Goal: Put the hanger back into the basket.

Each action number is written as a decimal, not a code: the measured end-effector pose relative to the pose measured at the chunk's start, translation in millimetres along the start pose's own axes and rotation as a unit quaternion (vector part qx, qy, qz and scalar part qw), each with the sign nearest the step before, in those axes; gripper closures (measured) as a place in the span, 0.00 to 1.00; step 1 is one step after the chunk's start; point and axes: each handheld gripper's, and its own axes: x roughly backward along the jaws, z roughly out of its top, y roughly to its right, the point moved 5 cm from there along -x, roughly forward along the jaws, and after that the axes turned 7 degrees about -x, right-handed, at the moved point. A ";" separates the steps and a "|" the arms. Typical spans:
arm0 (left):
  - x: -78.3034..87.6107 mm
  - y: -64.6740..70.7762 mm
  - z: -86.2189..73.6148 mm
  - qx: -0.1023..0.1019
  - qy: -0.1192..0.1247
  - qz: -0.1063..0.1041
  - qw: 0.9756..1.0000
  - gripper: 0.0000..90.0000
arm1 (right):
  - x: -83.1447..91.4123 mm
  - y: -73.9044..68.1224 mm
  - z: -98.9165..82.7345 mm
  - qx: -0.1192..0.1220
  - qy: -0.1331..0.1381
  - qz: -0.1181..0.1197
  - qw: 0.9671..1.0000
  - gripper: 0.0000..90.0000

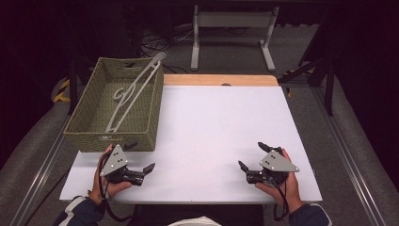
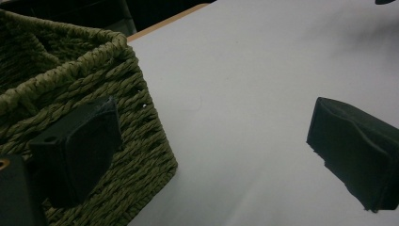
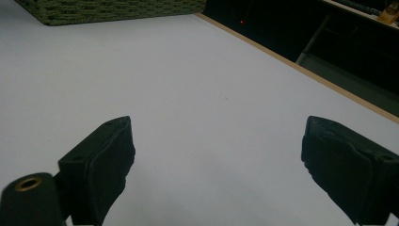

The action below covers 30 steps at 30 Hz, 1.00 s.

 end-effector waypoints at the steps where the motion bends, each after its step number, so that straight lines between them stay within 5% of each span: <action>1: -0.2 -0.3 0.2 0.000 0.001 0.001 1.000 0.05 | -0.2 0.1 -0.1 0.000 0.000 0.000 1.000 0.12; 30: -5.1 0.6 -0.1 0.003 -0.005 -0.009 1.000 0.05 | -0.8 3.2 -1.9 0.002 -0.001 0.006 1.000 0.12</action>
